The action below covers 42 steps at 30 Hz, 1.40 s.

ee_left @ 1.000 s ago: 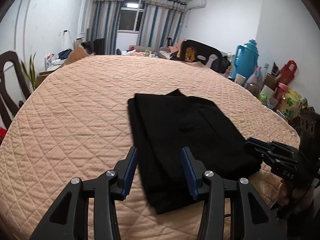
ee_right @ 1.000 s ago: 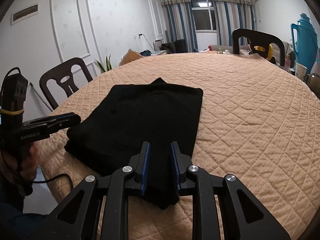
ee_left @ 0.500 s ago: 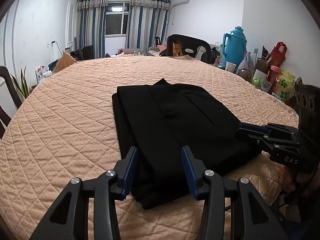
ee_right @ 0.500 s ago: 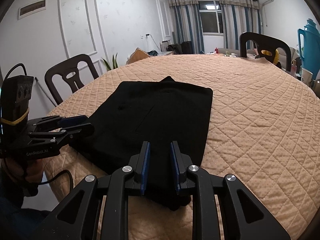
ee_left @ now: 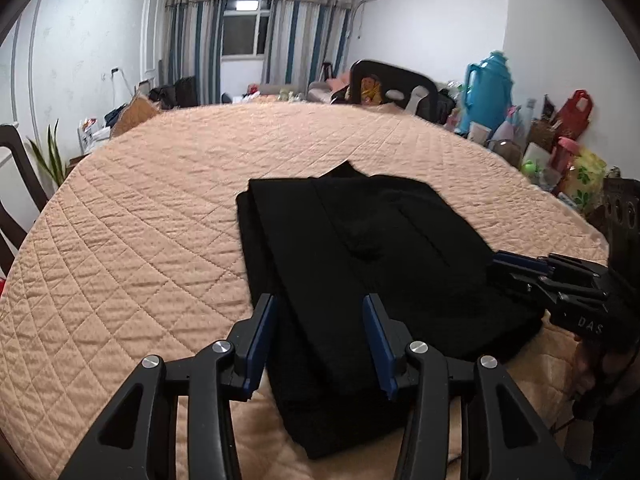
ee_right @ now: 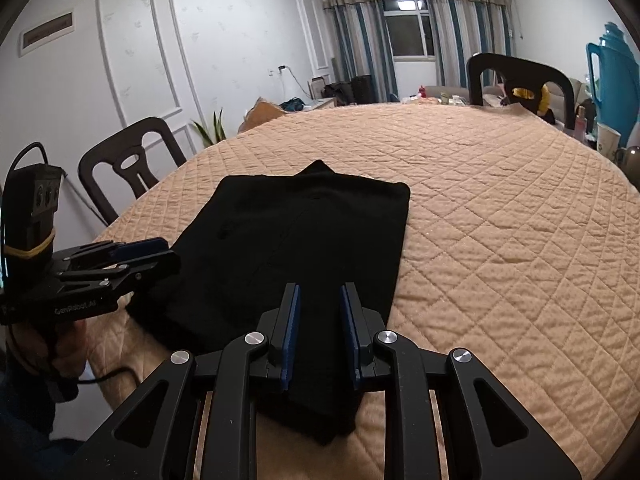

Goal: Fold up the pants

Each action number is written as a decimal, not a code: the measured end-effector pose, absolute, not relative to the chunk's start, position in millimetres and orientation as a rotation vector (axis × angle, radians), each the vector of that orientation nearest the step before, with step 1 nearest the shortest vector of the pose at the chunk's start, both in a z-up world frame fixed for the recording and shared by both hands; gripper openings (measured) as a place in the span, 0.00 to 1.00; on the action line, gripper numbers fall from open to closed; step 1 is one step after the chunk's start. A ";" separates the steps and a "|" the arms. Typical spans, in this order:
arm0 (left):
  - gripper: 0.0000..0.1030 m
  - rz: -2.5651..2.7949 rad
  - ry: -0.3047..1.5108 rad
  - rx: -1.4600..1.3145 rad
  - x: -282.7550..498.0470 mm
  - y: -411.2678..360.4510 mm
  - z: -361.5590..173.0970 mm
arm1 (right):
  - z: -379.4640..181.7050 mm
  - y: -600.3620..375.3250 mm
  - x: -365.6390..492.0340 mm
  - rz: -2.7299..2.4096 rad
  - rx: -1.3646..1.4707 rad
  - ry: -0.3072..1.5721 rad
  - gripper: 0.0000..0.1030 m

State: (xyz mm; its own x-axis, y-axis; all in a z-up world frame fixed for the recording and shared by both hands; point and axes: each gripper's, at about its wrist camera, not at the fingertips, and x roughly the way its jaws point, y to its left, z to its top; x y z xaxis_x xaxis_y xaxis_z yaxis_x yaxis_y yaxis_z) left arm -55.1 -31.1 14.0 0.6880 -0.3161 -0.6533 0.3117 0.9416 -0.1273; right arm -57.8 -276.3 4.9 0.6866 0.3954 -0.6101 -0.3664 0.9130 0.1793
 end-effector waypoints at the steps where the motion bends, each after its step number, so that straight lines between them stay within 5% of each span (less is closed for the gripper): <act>1: 0.48 -0.348 0.734 -0.010 -52.7 -30.1 13.6 | 4.5 -275.6 -56.7 0.425 0.035 0.696 0.21; 7: 0.48 -0.322 0.755 -0.034 -40.6 -23.9 16.1 | 12.7 -284.8 -48.0 0.388 0.049 0.700 0.21; 11: 0.49 -0.329 0.773 -0.071 -30.4 -21.1 16.3 | 11.8 -296.3 -34.6 0.401 0.130 0.723 0.41; 24: 0.58 -0.371 0.866 -0.300 14.3 -4.0 2.4 | -8.6 -325.9 25.6 0.474 0.462 0.893 0.42; 34: 0.58 -0.416 0.838 -0.328 -36.8 2.9 -3.1 | -14.4 -329.0 -15.3 0.556 0.510 0.880 0.42; 42: 0.61 -0.432 0.867 -0.359 -1.9 -5.1 1.0 | -14.3 -327.7 -1.0 0.576 0.534 0.898 0.42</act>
